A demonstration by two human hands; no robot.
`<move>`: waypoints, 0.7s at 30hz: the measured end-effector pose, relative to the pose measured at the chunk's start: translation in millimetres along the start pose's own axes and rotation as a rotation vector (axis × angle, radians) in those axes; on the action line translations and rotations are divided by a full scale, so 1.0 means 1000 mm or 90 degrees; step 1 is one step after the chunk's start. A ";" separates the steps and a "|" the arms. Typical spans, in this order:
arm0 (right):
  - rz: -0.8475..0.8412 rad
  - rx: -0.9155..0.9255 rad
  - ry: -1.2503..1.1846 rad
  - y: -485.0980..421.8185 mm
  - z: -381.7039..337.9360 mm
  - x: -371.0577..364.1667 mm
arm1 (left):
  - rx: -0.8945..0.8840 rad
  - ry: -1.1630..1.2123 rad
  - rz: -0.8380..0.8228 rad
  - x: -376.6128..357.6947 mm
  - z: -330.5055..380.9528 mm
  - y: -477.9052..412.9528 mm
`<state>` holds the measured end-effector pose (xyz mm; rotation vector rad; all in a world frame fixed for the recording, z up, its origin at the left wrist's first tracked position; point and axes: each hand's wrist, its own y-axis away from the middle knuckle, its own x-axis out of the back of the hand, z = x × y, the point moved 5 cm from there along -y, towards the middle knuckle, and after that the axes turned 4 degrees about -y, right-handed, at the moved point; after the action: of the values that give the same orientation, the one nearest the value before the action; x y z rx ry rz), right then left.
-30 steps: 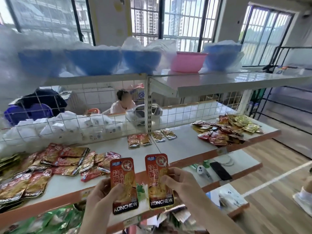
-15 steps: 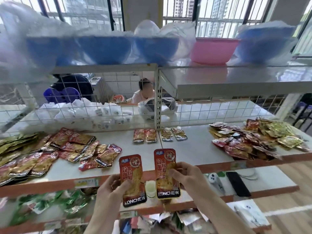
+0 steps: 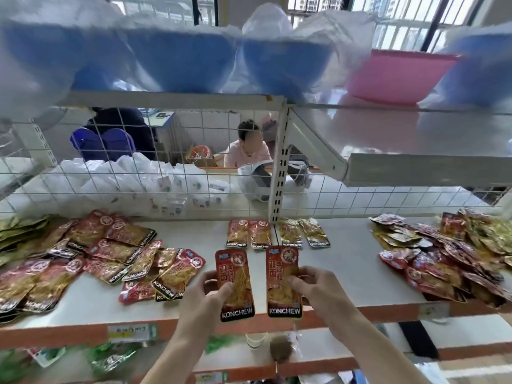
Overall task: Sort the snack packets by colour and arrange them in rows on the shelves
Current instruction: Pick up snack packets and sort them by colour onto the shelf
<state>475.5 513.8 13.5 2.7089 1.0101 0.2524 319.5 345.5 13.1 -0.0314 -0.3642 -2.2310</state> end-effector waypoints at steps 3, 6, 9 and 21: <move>0.006 -0.002 0.009 -0.026 0.000 -0.010 | -0.017 -0.047 -0.024 -0.002 -0.002 -0.030; 0.012 -0.008 0.032 -0.047 0.002 -0.017 | -0.028 -0.082 -0.033 -0.002 -0.007 -0.056; 0.009 -0.027 0.042 -0.062 0.009 -0.020 | -0.027 -0.128 -0.021 -0.003 -0.015 -0.075; -0.004 -0.036 0.171 -0.114 0.035 -0.013 | -0.082 -0.278 0.073 -0.016 -0.041 -0.105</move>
<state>403.8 582.9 -52.8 2.6698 1.0608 0.6478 253.7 409.1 -54.4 -0.5993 -0.4395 -2.1195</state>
